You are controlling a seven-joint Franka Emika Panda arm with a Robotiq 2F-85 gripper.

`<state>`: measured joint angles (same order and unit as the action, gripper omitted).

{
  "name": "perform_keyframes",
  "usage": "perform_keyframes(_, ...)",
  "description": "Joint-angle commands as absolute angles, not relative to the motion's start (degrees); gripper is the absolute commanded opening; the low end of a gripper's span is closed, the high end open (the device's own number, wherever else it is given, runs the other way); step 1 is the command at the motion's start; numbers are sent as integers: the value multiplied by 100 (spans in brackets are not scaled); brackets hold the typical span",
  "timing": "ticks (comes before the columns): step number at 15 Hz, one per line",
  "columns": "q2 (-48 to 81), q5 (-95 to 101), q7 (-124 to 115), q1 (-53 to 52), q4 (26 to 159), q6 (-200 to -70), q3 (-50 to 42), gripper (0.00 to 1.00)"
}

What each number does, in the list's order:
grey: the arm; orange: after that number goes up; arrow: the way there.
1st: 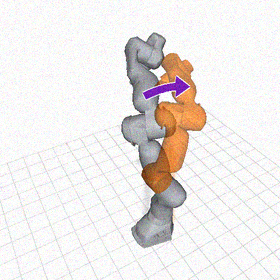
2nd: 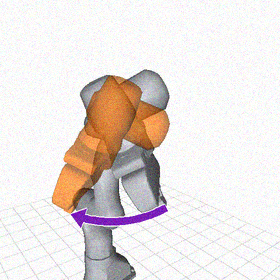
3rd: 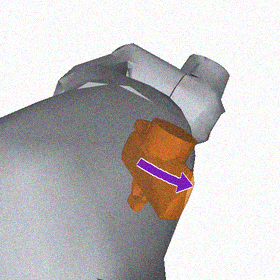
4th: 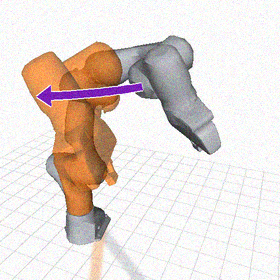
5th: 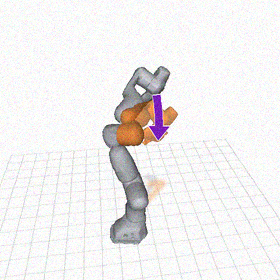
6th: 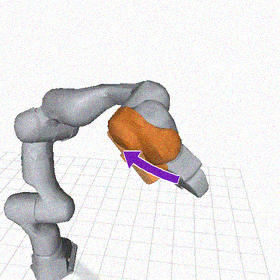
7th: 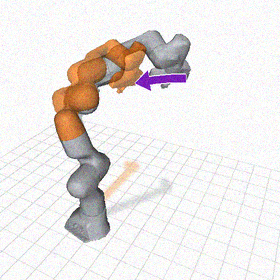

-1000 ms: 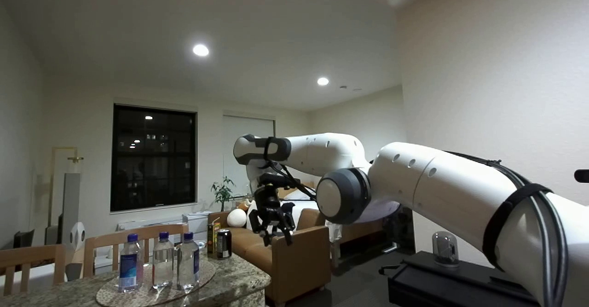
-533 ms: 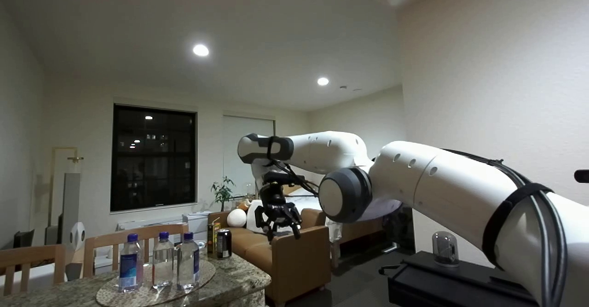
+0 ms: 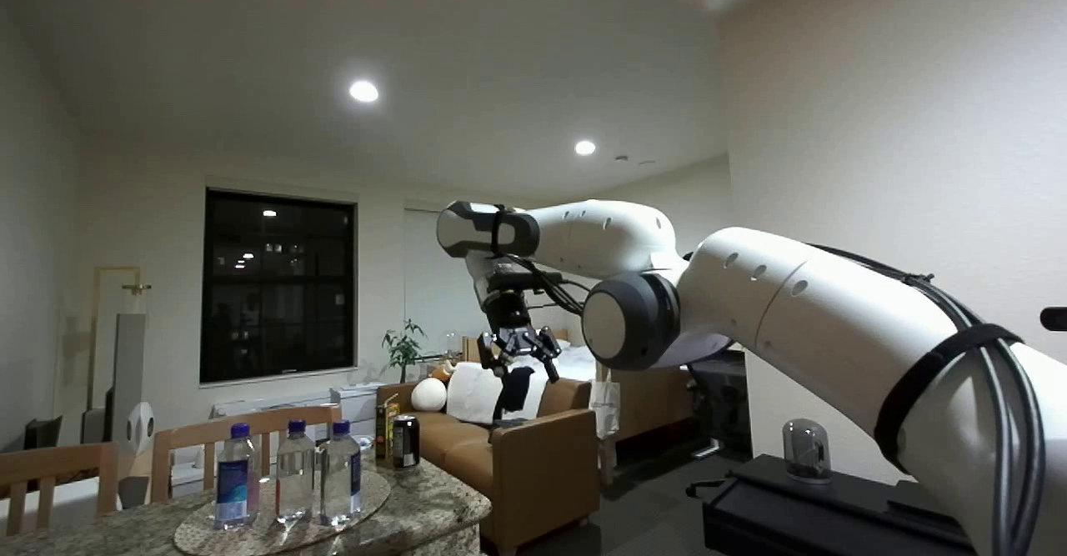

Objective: Move the grey towel to the right

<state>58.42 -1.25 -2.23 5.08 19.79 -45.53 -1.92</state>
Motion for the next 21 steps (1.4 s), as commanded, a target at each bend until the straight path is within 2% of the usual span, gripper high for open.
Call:
perform_keyframes(1,5494,148,-102,433,1983,-4756,-296,100)
perform_keyframes(12,4818,6,-278,170,1971,-6575,-138,100)
perform_keyframes(21,4550,34,-262,-67,2088,-7018,-112,100)
